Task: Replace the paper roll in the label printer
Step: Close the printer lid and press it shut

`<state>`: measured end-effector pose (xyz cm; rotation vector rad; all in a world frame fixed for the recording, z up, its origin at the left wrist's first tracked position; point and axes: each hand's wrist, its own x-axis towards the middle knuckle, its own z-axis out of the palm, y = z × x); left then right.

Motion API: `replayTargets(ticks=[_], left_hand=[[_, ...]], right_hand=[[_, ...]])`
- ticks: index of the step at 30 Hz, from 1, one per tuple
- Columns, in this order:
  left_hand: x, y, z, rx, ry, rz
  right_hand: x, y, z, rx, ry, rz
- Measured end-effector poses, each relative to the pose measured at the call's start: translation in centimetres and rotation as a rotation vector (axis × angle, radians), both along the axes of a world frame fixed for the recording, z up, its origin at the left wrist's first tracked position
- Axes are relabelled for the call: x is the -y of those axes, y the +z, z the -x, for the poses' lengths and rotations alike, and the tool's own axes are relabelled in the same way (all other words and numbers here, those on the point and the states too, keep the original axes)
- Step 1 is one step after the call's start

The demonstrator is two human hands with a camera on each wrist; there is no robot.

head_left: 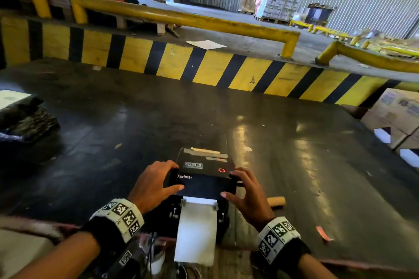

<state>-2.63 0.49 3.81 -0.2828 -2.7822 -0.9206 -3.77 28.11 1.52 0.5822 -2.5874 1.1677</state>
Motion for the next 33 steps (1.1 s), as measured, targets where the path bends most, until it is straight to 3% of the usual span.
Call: replayTargets(ticks=[11, 15, 21, 33], left_hand=[[-0.4, -5.0, -5.1, -0.014, -0.043, 0.187], [0.1, -5.7, -5.5, -0.048, -0.095, 0.412], [0.3, -7.0, -5.7, -0.066, -0.153, 0.585], [-0.1, -8.8, -4.1, -0.087, -0.152, 0.638]], right_hand=[[1.9, -4.6, -5.9, 0.042, -0.151, -0.217], [1.1, -6.2, -6.0, -0.023, -0.096, -0.465], [0.0, -7.7, -6.1, -0.033, -0.060, -0.757], [0.1, -10.1, -4.7, -0.083, -0.045, -0.586]])
